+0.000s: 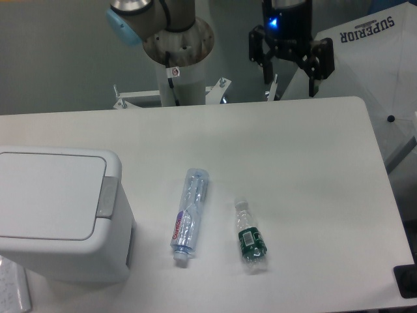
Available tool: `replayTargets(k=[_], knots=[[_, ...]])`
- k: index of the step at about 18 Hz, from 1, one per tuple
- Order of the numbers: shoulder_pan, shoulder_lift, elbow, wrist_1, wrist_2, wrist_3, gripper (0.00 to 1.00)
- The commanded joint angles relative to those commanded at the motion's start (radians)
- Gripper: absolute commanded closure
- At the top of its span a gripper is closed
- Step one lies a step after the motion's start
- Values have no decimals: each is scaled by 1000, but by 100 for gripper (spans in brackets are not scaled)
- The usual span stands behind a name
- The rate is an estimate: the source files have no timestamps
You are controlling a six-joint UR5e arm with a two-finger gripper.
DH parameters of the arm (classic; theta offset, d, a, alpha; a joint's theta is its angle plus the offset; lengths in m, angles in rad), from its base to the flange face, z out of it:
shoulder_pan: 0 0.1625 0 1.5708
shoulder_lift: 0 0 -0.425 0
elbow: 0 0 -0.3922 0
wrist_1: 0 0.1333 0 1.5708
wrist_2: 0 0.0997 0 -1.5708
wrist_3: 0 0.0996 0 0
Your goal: Open the trash can
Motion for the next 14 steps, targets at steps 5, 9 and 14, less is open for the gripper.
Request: replayTargets(k=[5,9,14], knots=[[-50,-44,21,52,-44,-279,0],[-119,-89,26,199,-60,-605,0],[-204,-136,57,256,-61,-834,0]])
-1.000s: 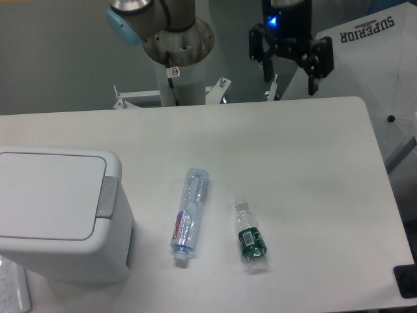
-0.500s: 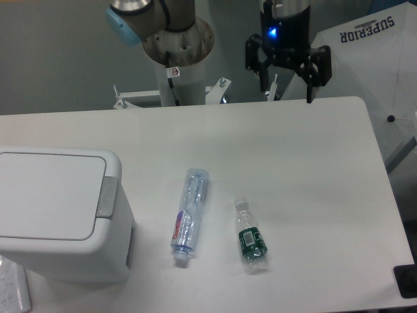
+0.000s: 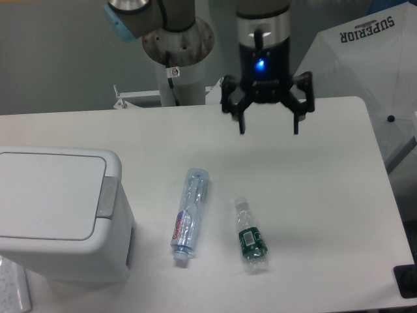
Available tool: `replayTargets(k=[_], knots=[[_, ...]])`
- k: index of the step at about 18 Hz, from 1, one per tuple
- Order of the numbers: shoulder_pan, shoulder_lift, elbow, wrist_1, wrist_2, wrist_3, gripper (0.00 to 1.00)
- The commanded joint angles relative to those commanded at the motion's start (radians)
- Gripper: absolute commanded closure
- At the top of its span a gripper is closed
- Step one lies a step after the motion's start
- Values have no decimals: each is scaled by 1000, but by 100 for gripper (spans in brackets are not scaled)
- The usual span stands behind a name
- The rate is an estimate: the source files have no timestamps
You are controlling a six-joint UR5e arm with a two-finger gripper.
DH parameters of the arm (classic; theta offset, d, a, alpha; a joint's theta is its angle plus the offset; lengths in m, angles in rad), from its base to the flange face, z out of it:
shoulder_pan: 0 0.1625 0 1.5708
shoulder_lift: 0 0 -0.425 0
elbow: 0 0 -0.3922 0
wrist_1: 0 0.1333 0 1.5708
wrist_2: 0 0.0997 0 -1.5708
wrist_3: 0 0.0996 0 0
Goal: Open the trash can
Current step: 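Move the open gripper across the table toward the white trash can lid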
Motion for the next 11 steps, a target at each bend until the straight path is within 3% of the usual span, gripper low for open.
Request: replayTargets(k=[3,7,11], knots=[[-38,-3,35,6,-32,-92,0],[-42,-5,35,5,-75,-230,0],[-65,-28,37,5,-81,-279,0]])
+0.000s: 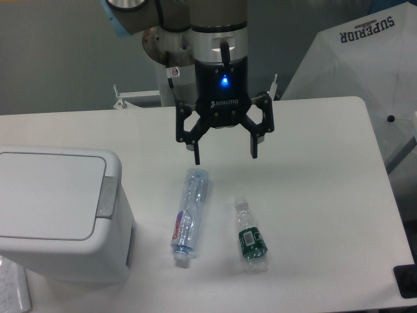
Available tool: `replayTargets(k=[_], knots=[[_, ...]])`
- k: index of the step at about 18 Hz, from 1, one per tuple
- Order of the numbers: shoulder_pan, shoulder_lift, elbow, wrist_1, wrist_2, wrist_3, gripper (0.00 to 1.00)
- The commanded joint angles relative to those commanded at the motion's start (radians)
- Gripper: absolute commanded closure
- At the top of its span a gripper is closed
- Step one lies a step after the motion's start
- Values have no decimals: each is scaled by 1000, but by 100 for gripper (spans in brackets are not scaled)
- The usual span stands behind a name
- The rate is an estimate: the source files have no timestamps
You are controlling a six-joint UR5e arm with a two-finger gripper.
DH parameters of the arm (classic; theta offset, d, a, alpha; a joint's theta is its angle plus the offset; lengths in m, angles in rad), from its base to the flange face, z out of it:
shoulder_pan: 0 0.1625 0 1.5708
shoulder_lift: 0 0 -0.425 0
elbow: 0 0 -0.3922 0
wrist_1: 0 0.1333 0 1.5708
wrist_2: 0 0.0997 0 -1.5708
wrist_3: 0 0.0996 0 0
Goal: Open the trash can
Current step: 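Move the open gripper across the table toward the white trash can lid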
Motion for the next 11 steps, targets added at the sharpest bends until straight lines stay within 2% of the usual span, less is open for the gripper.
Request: replayTargets(k=[6,8,11], knots=[[-55,-34,-9,3,5,-57,0],[-71,-46,-5,14,2,-123,0],[-109,-63,-12,78,0,-175,0]])
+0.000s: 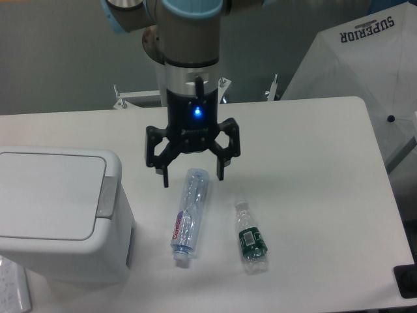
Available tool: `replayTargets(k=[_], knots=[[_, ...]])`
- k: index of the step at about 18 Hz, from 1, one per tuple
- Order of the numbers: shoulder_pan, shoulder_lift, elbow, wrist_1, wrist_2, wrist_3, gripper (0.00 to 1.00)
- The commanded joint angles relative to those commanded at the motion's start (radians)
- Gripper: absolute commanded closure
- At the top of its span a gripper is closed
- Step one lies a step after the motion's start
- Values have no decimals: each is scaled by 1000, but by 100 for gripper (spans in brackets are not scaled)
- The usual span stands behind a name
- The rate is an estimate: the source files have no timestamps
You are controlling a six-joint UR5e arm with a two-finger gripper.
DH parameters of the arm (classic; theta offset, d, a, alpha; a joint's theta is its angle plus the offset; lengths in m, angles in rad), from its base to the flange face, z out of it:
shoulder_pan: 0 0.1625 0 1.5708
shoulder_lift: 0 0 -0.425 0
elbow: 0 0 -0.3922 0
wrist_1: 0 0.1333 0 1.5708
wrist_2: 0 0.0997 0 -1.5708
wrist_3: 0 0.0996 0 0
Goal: Open the trash can
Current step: 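Move the open gripper across the table toward the white trash can lid, then lower the gripper onto the trash can lid edge and flip it open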
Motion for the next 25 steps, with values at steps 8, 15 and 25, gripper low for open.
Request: replayTargets(k=[8,15,25], knots=[[-54,-20,0,42,0,-95,0],[-72,-25,-11,43,2,-98,0],[-86,-25,-26,43,3,-98,0]])
